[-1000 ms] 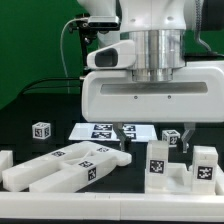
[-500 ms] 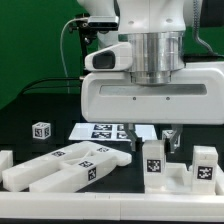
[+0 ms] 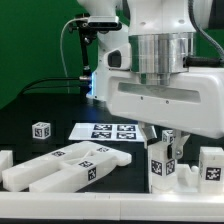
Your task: Assemble chair
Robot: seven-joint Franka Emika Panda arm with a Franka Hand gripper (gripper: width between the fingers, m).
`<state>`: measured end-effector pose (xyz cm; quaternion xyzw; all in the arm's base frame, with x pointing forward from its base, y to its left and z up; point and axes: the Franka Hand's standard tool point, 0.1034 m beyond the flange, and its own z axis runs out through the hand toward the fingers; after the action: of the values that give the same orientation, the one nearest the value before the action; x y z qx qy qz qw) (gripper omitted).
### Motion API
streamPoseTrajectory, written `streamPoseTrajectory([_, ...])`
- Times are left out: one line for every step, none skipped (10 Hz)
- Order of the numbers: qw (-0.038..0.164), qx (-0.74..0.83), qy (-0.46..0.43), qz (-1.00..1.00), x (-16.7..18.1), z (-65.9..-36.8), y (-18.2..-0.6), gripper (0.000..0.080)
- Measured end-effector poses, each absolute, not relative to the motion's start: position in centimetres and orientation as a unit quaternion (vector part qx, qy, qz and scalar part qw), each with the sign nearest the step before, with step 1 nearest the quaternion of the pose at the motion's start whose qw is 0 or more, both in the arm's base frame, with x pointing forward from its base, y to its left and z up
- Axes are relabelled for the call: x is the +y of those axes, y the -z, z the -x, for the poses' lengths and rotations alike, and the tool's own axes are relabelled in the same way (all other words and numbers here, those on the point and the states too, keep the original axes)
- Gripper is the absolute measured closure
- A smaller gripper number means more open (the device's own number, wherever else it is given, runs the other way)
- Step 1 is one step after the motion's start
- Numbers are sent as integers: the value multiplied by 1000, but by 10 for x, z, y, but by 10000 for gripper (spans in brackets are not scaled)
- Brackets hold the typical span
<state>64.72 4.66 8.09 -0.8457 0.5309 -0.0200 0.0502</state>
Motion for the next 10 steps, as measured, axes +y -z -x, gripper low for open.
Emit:
streamPoseTrajectory([61, 589, 20, 806, 47, -647, -80, 515])
streamPoseTrajectory([73, 622, 20, 779, 45, -647, -80, 515])
streamPoseTrajectory([76, 653, 21, 753, 46, -647, -80, 515])
streamPoseTrajectory([76, 658, 21, 749, 46, -647, -80, 515])
streamPoseTrajectory([75, 635, 23, 768, 46, -647, -80, 515])
streamPoseTrajectory([67, 566, 31, 821, 45, -649, -82, 412])
streamPoseTrajectory([63, 481, 40, 874, 44, -652, -85, 273])
streamPoseTrajectory([59, 416, 45, 906, 45, -653, -86, 185])
streamPoseTrajectory([56, 399, 46, 914, 44, -653, -85, 185])
streamPoseTrajectory([55, 369, 48, 926, 44, -653, -85, 157])
